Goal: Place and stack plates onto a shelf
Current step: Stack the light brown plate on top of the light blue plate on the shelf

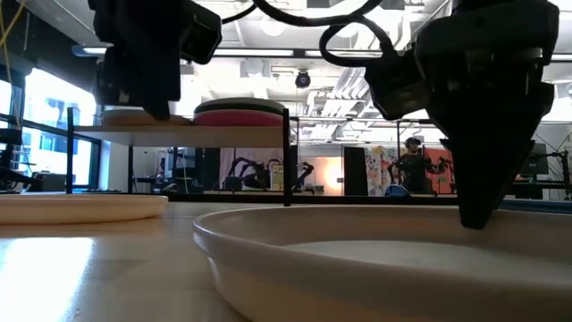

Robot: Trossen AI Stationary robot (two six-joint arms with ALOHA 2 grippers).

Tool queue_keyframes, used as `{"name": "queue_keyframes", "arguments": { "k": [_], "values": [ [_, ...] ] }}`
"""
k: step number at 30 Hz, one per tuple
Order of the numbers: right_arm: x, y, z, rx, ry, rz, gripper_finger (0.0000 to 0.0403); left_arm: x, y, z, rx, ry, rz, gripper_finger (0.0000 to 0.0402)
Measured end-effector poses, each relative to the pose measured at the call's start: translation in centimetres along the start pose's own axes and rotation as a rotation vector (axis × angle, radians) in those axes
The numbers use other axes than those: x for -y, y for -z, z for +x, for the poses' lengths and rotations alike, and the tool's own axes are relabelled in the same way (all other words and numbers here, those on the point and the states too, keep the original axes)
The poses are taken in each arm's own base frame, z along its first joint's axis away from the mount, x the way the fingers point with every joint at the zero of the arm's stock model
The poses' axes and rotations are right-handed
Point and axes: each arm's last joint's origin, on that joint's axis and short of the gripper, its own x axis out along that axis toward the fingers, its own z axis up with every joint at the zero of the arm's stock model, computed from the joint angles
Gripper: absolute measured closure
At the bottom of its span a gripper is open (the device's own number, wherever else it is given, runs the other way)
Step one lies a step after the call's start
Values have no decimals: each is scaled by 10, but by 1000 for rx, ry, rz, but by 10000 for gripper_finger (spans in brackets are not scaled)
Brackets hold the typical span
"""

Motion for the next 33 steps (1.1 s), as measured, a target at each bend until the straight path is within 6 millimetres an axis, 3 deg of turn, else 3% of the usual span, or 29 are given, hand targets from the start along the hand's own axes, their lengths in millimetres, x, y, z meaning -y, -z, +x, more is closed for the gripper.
{"name": "queue_keyframes", "arguments": {
  "k": [7,18,25,33],
  "values": [
    [0,0,2,-4,7,19,281,0,0,3,-1,-1,1,298],
    [0,1,4,-30,-8,42,398,0,-1,3,3,3,43,298],
    [-6,-2,-3,-40,-13,41,401,0,-1,3,3,3,85,298],
    [-13,-15,-31,-60,41,6,402,0,-2,3,7,1,83,298]
  ]
}}
